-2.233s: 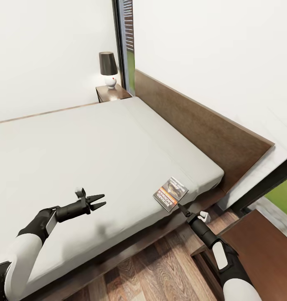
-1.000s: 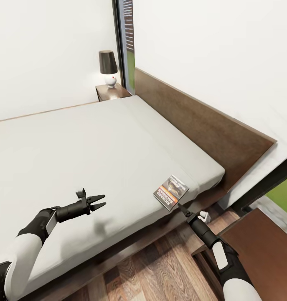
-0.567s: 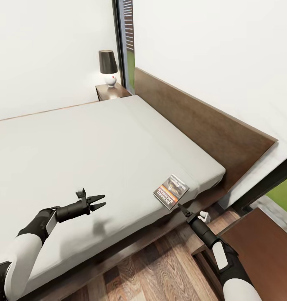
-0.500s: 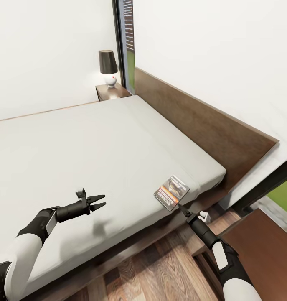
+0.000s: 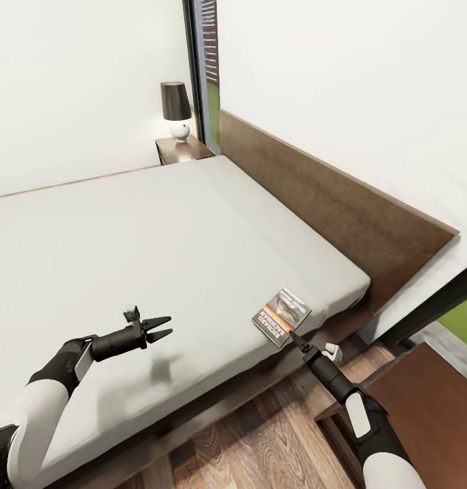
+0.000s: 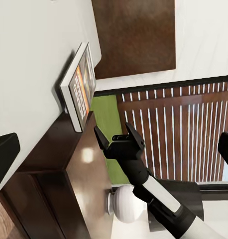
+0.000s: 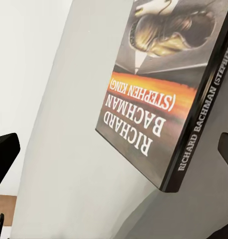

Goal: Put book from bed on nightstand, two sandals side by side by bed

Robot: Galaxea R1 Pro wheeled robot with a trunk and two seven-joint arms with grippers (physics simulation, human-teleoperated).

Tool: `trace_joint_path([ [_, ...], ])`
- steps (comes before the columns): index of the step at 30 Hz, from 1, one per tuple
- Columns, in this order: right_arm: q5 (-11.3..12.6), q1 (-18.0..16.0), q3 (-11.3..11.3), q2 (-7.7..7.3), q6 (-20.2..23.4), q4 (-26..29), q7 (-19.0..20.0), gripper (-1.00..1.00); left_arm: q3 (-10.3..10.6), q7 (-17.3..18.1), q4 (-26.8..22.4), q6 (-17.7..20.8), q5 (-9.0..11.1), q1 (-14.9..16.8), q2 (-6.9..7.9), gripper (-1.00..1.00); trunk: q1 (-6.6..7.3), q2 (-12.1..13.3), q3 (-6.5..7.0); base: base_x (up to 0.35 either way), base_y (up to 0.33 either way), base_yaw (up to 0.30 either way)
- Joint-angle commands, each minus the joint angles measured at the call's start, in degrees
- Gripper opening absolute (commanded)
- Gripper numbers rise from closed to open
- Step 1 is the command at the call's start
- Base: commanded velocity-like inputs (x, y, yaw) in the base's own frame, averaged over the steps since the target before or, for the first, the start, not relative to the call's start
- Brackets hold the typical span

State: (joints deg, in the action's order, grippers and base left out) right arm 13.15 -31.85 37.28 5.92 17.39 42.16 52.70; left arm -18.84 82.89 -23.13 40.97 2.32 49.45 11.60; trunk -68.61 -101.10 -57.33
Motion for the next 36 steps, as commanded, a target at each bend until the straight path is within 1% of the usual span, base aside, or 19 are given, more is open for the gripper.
trace_joint_path([
  [1, 0.21, -0.05, 0.25, 0.06, 0.54, 0.02, 0.21, 1.00, -0.10, 0.21, 0.01, 0.60, -0.03, 0.03, 0.00, 1.00, 0.01, -0.02, -0.04, 0.000, 0.000, 0.000],
  [11, 0.20, -0.05, 0.24, 0.06, 0.54, 0.02, 0.21, 1.00, -0.14, 0.26, 1.58, 0.52, -0.10, 0.03, 0.00, 1.00, 0.01, -0.02, -0.04, 0.000, 0.013, 0.000],
  [18, 0.19, -0.05, 0.25, 0.06, 0.54, 0.02, 0.21, 1.00, -0.14, 0.19, 1.67, 0.52, -0.12, 0.03, 0.00, 1.00, 0.01, -0.02, -0.04, 0.000, 0.002, 0.000],
  [26, 0.21, -0.05, 0.25, 0.06, 0.54, 0.02, 0.21, 1.00, -0.14, 0.18, 1.68, 0.52, -0.12, 0.03, 0.00, 1.00, 0.01, -0.02, -0.04, 0.000, 0.128, 0.000],
  [36, 0.21, -0.05, 0.25, 0.06, 0.54, 0.02, 0.21, 1.00, -0.13, 0.17, 1.68, 0.52, -0.12, 0.03, 0.00, 1.00, 0.01, -0.02, -0.04, 0.000, 0.010, 0.000],
])
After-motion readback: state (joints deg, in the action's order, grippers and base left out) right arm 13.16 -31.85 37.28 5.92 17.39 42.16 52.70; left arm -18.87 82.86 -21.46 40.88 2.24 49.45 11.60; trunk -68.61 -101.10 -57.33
